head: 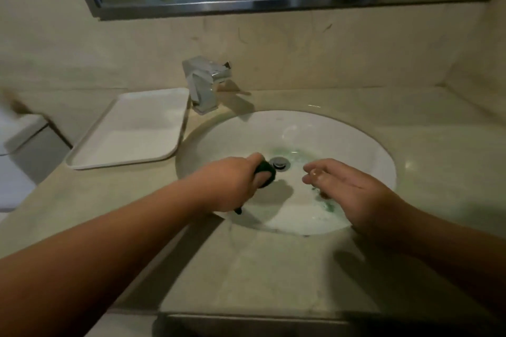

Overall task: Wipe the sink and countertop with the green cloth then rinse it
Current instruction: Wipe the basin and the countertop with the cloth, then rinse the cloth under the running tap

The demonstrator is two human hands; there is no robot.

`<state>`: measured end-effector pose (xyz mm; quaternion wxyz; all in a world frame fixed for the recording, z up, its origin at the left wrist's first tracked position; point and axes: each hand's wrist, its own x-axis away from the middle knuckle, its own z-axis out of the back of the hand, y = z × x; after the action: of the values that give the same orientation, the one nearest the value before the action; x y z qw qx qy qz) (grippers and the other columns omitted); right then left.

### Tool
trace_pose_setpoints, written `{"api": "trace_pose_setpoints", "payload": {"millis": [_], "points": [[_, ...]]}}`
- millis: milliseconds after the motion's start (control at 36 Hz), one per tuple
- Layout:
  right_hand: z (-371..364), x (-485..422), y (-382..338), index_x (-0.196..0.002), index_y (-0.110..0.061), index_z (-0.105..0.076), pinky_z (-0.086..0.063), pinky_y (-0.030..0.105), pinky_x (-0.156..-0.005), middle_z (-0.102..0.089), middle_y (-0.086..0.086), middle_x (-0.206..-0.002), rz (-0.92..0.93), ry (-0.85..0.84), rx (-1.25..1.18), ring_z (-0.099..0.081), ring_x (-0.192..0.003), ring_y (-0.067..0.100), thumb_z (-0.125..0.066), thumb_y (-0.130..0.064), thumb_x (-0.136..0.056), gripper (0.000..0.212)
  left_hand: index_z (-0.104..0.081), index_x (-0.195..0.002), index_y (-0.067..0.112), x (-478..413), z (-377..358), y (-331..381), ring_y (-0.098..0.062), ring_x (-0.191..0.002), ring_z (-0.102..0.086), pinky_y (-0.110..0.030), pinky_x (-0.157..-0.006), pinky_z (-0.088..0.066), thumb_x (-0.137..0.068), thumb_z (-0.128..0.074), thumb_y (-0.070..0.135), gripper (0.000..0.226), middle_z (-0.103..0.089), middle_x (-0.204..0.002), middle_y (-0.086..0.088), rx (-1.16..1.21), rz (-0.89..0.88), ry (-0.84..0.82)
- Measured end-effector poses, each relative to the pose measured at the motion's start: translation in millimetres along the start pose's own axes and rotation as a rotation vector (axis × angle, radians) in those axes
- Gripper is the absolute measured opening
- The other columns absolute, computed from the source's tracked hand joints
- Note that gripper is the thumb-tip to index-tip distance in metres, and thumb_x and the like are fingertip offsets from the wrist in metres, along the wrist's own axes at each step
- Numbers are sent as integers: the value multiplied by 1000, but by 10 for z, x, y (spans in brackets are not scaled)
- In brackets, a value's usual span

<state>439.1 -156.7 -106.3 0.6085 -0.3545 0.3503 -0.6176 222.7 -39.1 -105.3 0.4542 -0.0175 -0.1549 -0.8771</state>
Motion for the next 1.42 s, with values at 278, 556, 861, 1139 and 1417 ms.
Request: {"api": "trace_pose_setpoints", "payload": {"millis": [278, 556, 861, 1139, 1417], "points": [[18, -1589, -600, -97, -29, -73, -58, 51, -87, -76, -4, -94, 99, 32, 277, -72, -91, 18, -61, -43, -95, 19, -63, -126, 24, -310, 521, -678, -19, -103, -64, -34, -89, -49, -112, -45, 39, 27, -68, -117, -1, 423, 125, 207], [-257, -2939, -1074, -78, -12, -68, -39, 33, -59, -70, 10, -78, 123, 175, 499, -64, -78, 32, -51, -48, -97, 44, -63, -123, 40, -453, 650, -840, -20, -115, -65, -43, -103, -53, -109, -51, 40, 18, -69, -124, 5, 797, 178, 326], [-264, -3252, -1048, -76, -15, -62, -33, 33, -53, -55, 6, -72, 98, 245, 735, -51, -64, 23, -44, -37, -102, 39, -70, -126, 22, -663, 699, -982, -20, -110, -71, -47, -102, -58, -105, -63, 28, 23, -76, -116, -2, 825, 191, 311], [-271, -2976, -865, -101, -9, -75, -57, 44, -79, -77, 15, -97, 42, -57, 319, -72, -90, 32, -55, -24, -100, 25, -72, -124, 13, -939, 647, -1141, -32, -108, -76, -52, -101, -58, -87, -75, -1, 40, -79, -114, -12, 1172, 111, 257], [-177, -2594, -729, -114, -14, -72, -44, 27, -74, -67, -7, -81, 80, -221, 81, -58, -79, 11, -69, -12, -94, 21, -72, -128, 13, -988, 641, -1031, -36, -113, -74, -58, -103, -56, -98, -61, -3, 36, -78, -119, -15, 1260, 78, 321]]}}
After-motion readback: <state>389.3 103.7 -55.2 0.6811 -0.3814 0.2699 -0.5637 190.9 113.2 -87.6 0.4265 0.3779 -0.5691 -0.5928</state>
